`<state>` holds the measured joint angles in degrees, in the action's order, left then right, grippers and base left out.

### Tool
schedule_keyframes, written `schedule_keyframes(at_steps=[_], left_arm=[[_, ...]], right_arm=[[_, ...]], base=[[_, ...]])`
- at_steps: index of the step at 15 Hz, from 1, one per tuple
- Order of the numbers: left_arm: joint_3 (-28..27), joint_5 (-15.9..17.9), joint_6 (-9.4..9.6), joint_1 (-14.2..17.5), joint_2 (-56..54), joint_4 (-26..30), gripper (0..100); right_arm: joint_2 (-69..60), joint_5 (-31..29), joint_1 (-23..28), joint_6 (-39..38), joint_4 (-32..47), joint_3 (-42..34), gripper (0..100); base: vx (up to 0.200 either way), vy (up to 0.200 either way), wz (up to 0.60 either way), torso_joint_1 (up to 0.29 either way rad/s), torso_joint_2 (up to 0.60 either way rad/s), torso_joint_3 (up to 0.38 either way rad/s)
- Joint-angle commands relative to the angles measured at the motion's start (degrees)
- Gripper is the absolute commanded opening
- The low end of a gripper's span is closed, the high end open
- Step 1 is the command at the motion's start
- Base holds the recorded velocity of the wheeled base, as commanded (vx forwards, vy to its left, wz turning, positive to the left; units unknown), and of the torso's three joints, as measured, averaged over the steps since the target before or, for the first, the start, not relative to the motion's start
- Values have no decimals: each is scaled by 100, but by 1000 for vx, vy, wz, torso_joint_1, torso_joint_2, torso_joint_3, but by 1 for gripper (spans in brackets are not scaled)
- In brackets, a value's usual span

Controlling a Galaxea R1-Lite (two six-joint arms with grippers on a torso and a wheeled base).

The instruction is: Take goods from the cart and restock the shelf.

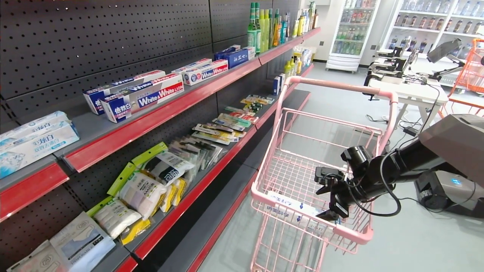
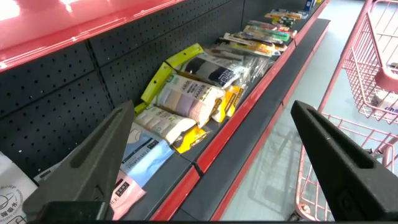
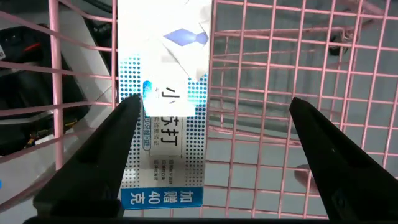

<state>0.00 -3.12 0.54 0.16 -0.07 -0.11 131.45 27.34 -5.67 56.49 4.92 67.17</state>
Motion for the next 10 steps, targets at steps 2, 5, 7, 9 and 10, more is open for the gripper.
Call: schedule_keyframes(at_steps=[2,5,7,9,10], left_arm=[[0,-4,-1,2,7,-7,100],[0,-4,-1,2,7,-7,100],[0,-4,-1,2,7,-7,100],[0,-4,-1,2,7,-7,100],[0,-4,-1,2,7,2,100]], right_arm=[[-23,34,31,2,17,15,100],[-383,175,145,2,219,-46,100],[-612,351,101,11,738,-64,100],[-594,351,-31,2,738,-125,100],[-550,342,-119,2,738,-134,100]], base=[[0,0,0,0,0,0],[0,0,0,0,0,0],[0,0,0,0,0,0],[0,0,0,0,0,0],[0,0,0,0,0,0]])
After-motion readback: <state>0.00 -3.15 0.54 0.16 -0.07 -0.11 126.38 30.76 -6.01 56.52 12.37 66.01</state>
